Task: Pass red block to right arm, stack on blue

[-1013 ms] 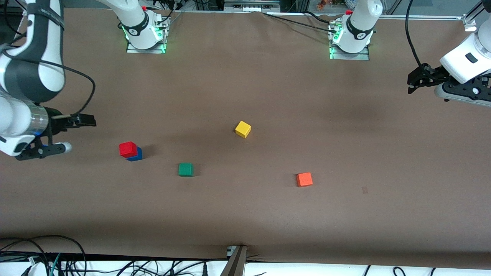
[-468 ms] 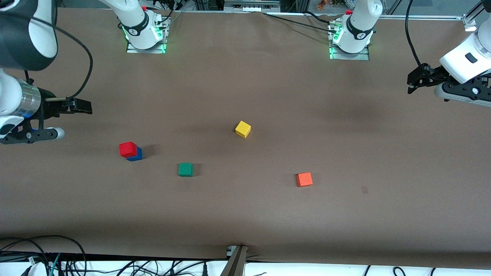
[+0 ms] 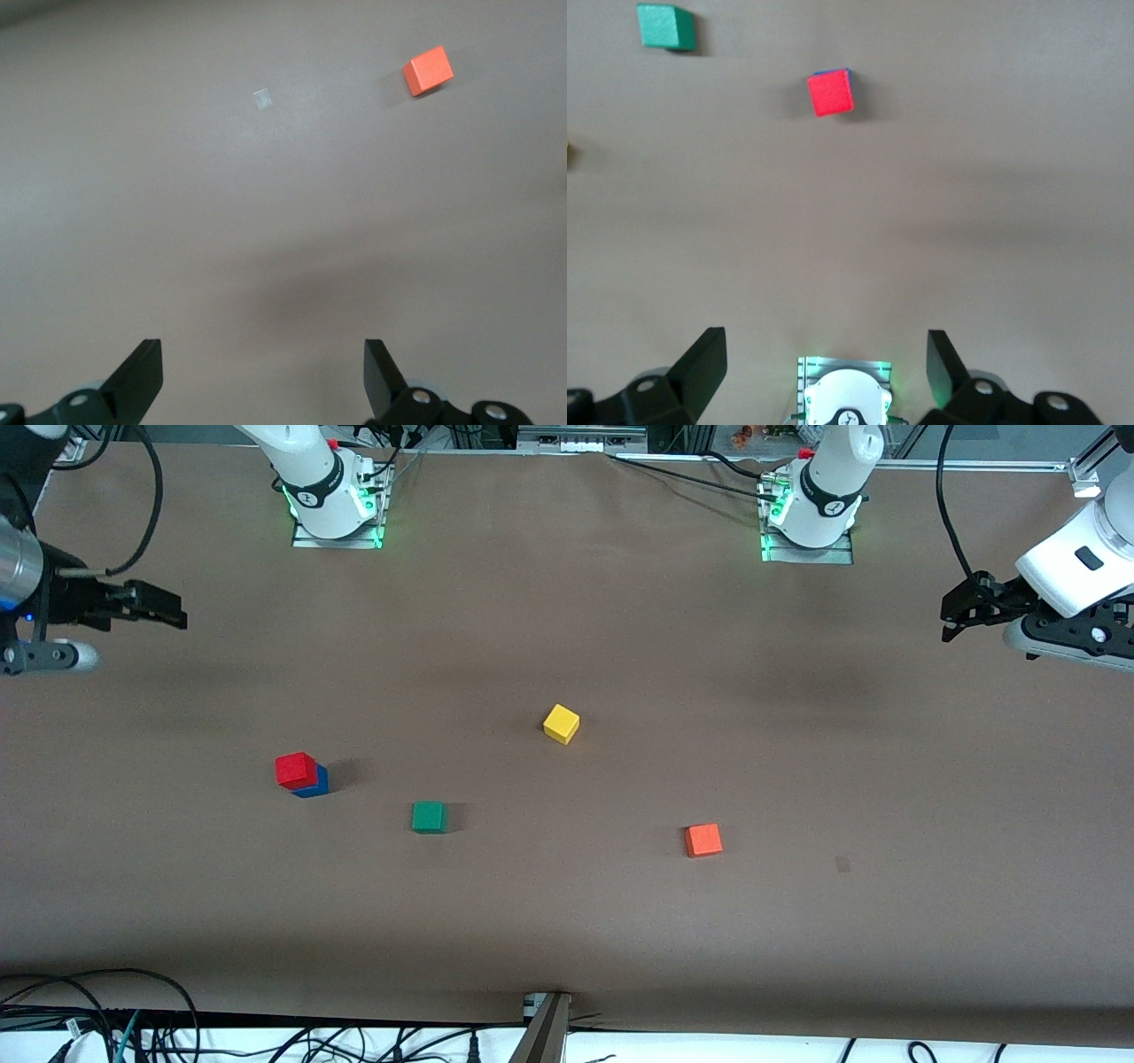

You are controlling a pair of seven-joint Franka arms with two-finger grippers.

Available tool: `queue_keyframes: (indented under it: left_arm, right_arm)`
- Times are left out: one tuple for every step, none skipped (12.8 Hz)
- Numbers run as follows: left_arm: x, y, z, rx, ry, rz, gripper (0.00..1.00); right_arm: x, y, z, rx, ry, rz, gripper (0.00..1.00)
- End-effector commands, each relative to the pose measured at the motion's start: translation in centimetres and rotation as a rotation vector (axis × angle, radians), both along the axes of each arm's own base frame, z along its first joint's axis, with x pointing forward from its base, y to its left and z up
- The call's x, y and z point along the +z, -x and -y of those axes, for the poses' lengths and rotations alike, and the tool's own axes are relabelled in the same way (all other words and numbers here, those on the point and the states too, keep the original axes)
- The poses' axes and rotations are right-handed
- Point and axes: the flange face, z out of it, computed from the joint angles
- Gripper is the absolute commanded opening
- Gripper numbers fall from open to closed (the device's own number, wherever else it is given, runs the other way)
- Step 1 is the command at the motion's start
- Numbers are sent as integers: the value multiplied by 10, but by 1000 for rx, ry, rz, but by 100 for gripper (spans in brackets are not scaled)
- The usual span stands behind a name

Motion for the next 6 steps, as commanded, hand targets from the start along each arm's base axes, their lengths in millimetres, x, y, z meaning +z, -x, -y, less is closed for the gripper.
queue_keyframes:
  left_arm:
    - [5,0,3,-3,7,8,100]
    - [5,0,3,0,7,8,100]
    - [5,0,5,-3,7,8,100]
    - [5,0,4,-2,9,6,100]
    - [5,0,5,-3,9,6,100]
    - [5,1,5,-3,9,8,100]
  right_arm:
    - [22,20,-5,11,4,51,100]
    - [30,22,-4,9,3,70,100]
    - [37,24,-6,15,-1,73,100]
    - [38,25,-6,14,4,70,100]
    - [41,26,-4,12,16,74,100]
    - [41,27,-3,18,42,64,100]
